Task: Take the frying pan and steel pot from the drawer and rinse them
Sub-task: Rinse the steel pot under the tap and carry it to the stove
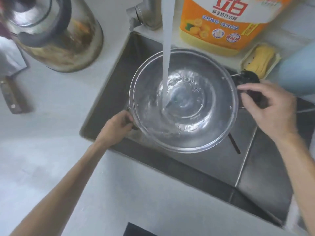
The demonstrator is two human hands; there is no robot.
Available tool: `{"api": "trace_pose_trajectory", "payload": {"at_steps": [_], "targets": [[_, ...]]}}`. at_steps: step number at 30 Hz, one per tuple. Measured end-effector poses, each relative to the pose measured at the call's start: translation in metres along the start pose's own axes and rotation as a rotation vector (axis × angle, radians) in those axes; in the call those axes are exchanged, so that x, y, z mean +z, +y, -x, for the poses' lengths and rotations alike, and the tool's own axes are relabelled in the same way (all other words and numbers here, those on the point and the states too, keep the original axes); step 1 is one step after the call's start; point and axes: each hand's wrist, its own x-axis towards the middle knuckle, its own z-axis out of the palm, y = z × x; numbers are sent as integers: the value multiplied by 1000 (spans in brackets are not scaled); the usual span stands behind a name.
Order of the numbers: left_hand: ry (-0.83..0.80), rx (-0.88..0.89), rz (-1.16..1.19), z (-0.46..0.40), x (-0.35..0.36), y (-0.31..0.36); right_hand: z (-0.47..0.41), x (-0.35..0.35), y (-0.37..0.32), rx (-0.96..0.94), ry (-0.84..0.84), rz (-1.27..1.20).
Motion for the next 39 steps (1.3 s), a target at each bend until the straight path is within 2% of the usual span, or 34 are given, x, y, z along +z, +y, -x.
{"api": "trace_pose_trajectory", "payload": {"at_steps": [3,5,7,10,13,15,17,21,23,24,26,28,31,33,34,36,38,39], "targets": [[227,105,37,8,-2,12,16,9,21,10,134,-6],[346,203,67,21,-17,19,33,27,32,154,203,-23],[415,326,45,37,-37,33,48,53,36,368,209,-151],[451,476,3,59,-57,68,58,93,38,620,20,-369],[446,419,45,60,-65,84,55,115,52,740,-260,-419],[422,263,60,50,-70,75,46,112,62,751,-332,-377],[334,70,-40,38,-69,46,32,94,61,708,-319,-305],[-104,-121,-301,24,-39,-4,10,45,34,444,-235,-110],[-199,-140,-328,17,-19,-10,6,26,15,260,-170,-21],[-181,-136,-318,14,-12,-7,5,19,7,170,-126,0],[-48,-109,-263,8,-2,5,6,10,0,26,-14,22],[128,-36,-198,10,-3,15,11,10,5,3,98,35],[350,180,-129,24,-23,25,27,31,27,233,225,-15],[437,355,-152,40,-42,40,34,56,36,390,251,-150],[467,434,-153,48,-50,50,36,69,39,470,221,-223],[510,504,-123,62,-64,72,36,94,41,659,25,-330],[472,475,-35,66,-74,89,40,112,43,766,-244,-374],[446,445,7,65,-78,91,43,117,44,772,-303,-424]]}}
